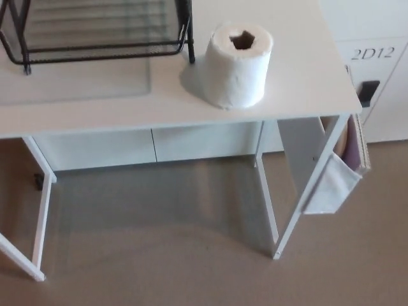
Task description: The robot walks towards a desk on which a file tray is kept in the middle and a toilet paper roll is kept on its right. The robot uses its right hand to hook on finger in the gap of the roll and grabs it, lifts it and places it on the tray.
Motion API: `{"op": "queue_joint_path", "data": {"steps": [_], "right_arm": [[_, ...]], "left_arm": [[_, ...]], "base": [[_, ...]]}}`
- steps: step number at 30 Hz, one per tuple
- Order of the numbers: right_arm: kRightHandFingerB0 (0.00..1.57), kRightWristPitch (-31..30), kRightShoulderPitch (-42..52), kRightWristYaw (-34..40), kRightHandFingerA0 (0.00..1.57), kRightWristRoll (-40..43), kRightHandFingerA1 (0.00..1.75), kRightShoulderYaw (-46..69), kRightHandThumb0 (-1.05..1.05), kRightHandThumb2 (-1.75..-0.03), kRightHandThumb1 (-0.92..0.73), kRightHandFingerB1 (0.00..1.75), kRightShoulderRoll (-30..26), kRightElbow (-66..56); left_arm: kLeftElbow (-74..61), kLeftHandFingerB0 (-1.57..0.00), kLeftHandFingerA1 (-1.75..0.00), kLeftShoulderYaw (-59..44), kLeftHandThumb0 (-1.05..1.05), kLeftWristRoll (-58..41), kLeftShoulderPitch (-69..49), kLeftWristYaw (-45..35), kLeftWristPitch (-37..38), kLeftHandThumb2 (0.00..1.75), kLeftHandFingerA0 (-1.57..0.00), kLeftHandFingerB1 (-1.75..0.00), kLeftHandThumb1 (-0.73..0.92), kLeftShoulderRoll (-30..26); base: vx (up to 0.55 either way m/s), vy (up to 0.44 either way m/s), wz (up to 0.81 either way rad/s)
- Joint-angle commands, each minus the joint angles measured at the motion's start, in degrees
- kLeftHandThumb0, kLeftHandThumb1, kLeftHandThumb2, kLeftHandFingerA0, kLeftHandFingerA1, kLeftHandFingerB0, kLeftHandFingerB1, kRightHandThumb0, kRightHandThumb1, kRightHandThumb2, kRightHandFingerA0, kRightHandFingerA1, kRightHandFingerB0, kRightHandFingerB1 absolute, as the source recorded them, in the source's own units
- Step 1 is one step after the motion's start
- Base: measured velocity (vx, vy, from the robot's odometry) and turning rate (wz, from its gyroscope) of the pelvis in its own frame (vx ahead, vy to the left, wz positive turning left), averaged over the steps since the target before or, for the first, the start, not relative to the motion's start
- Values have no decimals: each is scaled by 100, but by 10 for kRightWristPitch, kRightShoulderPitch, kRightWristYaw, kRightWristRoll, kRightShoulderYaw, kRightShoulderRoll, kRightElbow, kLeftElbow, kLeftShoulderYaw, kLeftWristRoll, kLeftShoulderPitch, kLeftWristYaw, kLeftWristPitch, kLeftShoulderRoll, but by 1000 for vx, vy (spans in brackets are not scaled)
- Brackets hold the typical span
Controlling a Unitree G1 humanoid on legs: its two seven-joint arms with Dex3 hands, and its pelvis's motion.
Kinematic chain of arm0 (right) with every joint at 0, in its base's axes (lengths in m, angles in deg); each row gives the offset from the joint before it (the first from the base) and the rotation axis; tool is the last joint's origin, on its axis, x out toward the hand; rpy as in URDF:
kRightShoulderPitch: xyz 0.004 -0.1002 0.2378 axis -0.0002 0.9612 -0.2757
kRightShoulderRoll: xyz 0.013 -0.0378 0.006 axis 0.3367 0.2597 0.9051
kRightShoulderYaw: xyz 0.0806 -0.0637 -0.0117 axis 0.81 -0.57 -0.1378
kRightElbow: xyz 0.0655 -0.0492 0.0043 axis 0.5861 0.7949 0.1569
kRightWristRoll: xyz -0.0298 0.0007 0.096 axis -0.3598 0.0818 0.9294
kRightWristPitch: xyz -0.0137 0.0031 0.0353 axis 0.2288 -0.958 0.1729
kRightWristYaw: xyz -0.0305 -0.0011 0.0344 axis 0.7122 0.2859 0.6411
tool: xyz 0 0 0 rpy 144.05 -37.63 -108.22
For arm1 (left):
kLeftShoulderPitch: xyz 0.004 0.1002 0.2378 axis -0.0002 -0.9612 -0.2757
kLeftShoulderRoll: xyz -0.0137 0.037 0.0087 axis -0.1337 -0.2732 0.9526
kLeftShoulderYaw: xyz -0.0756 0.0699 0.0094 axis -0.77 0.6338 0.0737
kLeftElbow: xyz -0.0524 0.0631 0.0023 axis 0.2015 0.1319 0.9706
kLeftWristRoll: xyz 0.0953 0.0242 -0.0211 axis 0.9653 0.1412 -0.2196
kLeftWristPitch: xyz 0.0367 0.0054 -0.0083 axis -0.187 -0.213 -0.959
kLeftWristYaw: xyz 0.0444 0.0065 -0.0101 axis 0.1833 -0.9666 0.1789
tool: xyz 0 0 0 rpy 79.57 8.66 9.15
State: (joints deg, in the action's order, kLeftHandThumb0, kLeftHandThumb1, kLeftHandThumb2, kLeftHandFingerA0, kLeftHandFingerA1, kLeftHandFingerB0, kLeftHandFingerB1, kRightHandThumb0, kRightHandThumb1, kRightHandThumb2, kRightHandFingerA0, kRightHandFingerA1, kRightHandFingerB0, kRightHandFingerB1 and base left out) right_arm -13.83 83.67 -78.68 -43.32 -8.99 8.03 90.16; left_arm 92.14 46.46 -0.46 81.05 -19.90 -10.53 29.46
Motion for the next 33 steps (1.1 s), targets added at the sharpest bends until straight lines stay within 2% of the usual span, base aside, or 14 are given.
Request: {"op": "queue_joint_path", "data": {"steps": [1, 2, 3, 16, 17, 18, 20, 24, 25, 26, 27, 29, 32, 33], "right_arm": [[4, 9, 10, -6, 8, 13, 31, 8, -85, -93, -55, 34, 1, -10], [4, 8, 10, -8, 8, 13, 31, 9, -85, -92, -55, 34, 1, -9], [2, 12, 13, -6, 11, 9, 41, 7, -89, -94, -58, 32, 0, -11], [7, 12, 12, -5, 11, 17, 31, 12, -82, -62, -69, 32, 12, 0], [0, 17, 13, -7, 6, 22, 26, 18, -80, -92, -54, 36, 15, 2], [3, 22, 9, -3, 6, 22, 31, 21, -81, -91, -54, 36, 16, 9], [0, 20, 11, 0, 11, 31, 29, 32, -81, -90, -54, 39, 25, 3], [8, 36, 21, 5, 11, 24, 30, 29, -78, -62, -69, 31, 30, -3], [4, 34, 20, 3, 9, 20, 40, 25, -83, -91, -58, 34, 28, 1], [3, 35, 14, 14, 0, 17, 50, 24, -39, -94, -33, 51, 29, 11], [8, 32, 14, 11, 7, 22, 44, 27, -82, -86, -56, 42, 30, 12], [5, 22, 19, 3, 7, 31, 44, 32, -82, -86, -55, 42, 33, 6], [4, 28, 27, 4, 9, 17, 45, 19, -81, -91, -57, 36, 30, 2], [7, 26, 23, -1, 11, 23, 33, 23, -79, -61, -68, 32, 31, 10]], "left_arm": [[0, 0, -52, -1, -34, 4, -3, 2, 18, 115, -3, -47, 59, -9], [-1, -18, -44, 6, -71, 12, -5, 3, 24, 77, -15, -34, 92, -12], [-3, 0, -52, 10, -34, 16, -7, 3, 25, 115, -3, -47, 59, -13], [-17, 0, -53, -7, -34, 4, 3, 9, -4, 115, -4, -47, 59, -13], [-20, -21, -44, -8, -71, 3, 2, 9, -8, 72, -12, -33, 92, -13], [-18, 0, -53, 4, -34, 16, 1, 10, 3, 115, -3, -47, 59, -17], [-5, -21, -34, -3, -72, 8, 5, 11, 10, 73, -6, -34, 92, -16], [-23, 0, -53, 4, -34, 10, 1, 8, -6, 114, -4, -47, 58, -20], [-30, -21, -49, -3, -73, 2, 1, 11, -20, 71, -22, -32, 92, -18], [-24, -21, -46, -5, -72, -2, 3, 7, -19, 72, -15, -33, 92, -18], [-19, 0, -53, -5, -34, -1, 5, 7, -15, 114, -3, -47, 58, -18], [-24, -21, -45, 4, -71, 10, 1, 8, -7, 74, -14, -34, 92, -22], [-35, 0, -53, 9, -34, 10, -1, 5, -20, 114, -4, -47, 58, -27], [-32, -21, -43, 11, -72, 13, 1, 7, -16, 74, -15, -33, 92, -28]], "base": [[138, -120, 26], [35, -160, 20], [146, -143, -38], [122, 15, -5], [120, 229, -13], [94, 246, -6], [-85, 35, -27], [-10, 105, -4], [71, 169, 6], [74, 169, 10], [82, 150, 4], [92, 72, 3], [55, 3, 5], [89, -25, 8]]}}
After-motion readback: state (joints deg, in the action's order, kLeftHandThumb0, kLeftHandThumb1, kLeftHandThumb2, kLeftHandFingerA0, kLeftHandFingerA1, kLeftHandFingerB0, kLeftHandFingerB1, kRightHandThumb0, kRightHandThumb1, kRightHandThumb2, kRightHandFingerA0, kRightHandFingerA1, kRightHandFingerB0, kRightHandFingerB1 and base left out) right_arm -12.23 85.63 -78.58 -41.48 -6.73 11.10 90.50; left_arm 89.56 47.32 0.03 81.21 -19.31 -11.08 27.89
